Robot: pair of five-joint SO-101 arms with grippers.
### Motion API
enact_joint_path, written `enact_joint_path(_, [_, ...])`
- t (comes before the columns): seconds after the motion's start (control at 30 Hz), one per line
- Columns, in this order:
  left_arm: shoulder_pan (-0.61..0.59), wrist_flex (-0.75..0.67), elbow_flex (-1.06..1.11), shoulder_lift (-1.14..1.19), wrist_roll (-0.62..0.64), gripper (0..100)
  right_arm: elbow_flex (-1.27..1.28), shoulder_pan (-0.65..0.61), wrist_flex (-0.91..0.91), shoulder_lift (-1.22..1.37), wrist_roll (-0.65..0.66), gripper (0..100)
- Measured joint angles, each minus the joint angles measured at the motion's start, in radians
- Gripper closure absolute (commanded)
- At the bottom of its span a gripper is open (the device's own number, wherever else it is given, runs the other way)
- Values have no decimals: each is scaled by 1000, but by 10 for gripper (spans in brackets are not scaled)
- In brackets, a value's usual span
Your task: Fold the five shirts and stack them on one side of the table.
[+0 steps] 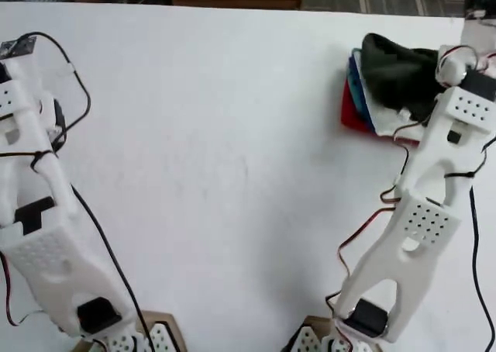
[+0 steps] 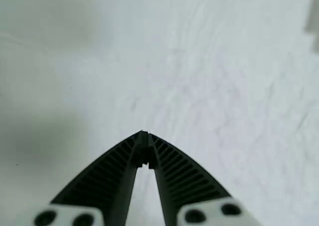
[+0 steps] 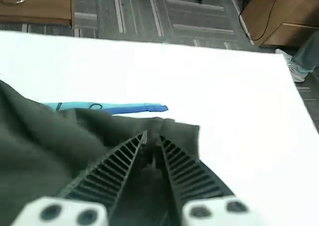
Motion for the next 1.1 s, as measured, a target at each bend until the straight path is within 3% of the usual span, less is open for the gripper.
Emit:
enact_joint_path(0.2, [0,0,0,0,0,972,-259,-31,334,-2,0,974])
enact_joint_path(0.43, [0,0,0,0,0,972,-304,-226,747,3,0,978])
enact_joint_path(0.6, [-6,0,0,0,0,972,-180,-302,781,3,0,978])
enact_joint_path(0.77, [-35,0,0,0,0,972,-37,-305,783,3,12,978])
enact_joint_path(0.9, [-44,0,0,0,0,972,60,-315,787,3,98,978])
enact_joint_path(1.1, [-44,0,0,0,0,972,81,-315,787,-72,126,974])
